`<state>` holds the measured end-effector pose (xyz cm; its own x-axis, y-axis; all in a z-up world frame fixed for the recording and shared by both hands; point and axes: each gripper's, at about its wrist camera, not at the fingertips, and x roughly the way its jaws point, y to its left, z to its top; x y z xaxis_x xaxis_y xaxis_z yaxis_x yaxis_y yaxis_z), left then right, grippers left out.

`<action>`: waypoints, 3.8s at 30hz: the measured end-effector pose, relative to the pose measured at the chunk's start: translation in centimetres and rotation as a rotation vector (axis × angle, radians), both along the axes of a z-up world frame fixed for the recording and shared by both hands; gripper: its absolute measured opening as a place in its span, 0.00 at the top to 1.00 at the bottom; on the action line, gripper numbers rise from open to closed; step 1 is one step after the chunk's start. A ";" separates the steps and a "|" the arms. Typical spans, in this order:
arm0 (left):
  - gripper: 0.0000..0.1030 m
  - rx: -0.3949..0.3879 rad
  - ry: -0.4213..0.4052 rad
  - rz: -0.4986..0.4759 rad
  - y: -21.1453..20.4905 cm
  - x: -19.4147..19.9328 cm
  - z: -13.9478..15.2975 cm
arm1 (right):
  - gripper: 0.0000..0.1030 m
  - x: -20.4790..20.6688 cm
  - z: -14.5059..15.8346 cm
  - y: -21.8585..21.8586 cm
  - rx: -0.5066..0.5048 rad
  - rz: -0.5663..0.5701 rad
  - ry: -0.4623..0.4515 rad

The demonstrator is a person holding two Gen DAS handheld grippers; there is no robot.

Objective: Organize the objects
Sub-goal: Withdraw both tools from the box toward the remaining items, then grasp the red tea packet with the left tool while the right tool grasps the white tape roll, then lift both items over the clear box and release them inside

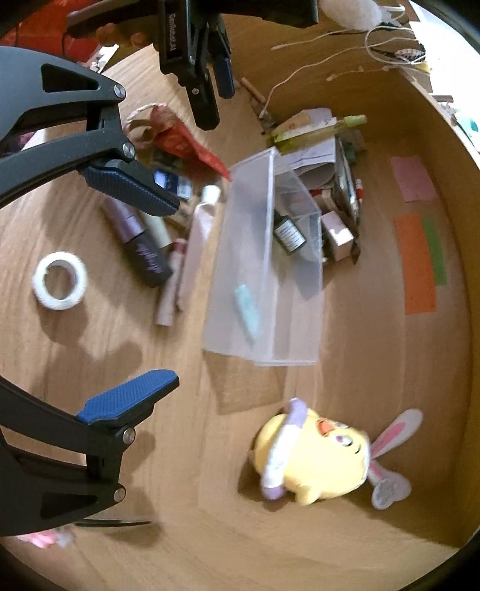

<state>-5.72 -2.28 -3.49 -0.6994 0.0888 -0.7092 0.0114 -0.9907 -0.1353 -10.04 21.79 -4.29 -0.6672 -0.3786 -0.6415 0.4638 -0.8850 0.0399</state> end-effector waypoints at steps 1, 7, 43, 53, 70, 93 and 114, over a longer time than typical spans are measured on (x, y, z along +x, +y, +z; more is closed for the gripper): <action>0.03 0.004 -0.010 0.001 0.0 0.1 -0.4 | 0.19 0.1 -0.3 0.0 0.007 -0.004 -0.006; 0.03 0.036 -0.053 0.003 -0.3 0.3 -2.2 | 0.19 0.8 -2.5 0.2 0.015 0.007 -0.082; 0.45 0.059 0.027 0.077 -0.8 2.1 -1.8 | 0.66 1.6 -2.4 0.0 -0.026 0.003 -0.068; 0.45 0.025 0.079 0.076 -0.9 4.4 0.7 | 0.66 0.6 0.4 -0.9 -0.052 0.022 0.016; 0.45 -0.026 0.234 0.076 -0.6 2.2 6.0 | 0.66 -3.2 6.7 -2.4 -0.057 0.040 0.239; 0.45 -0.030 0.293 0.039 0.0 -6.3 9.3 | 0.66 -10.5 9.4 -6.5 -0.069 0.082 0.273; 0.45 -0.018 0.097 -0.044 1.8 -14.4 3.2 | 0.66 -17.0 2.0 -7.0 -0.019 0.095 -0.025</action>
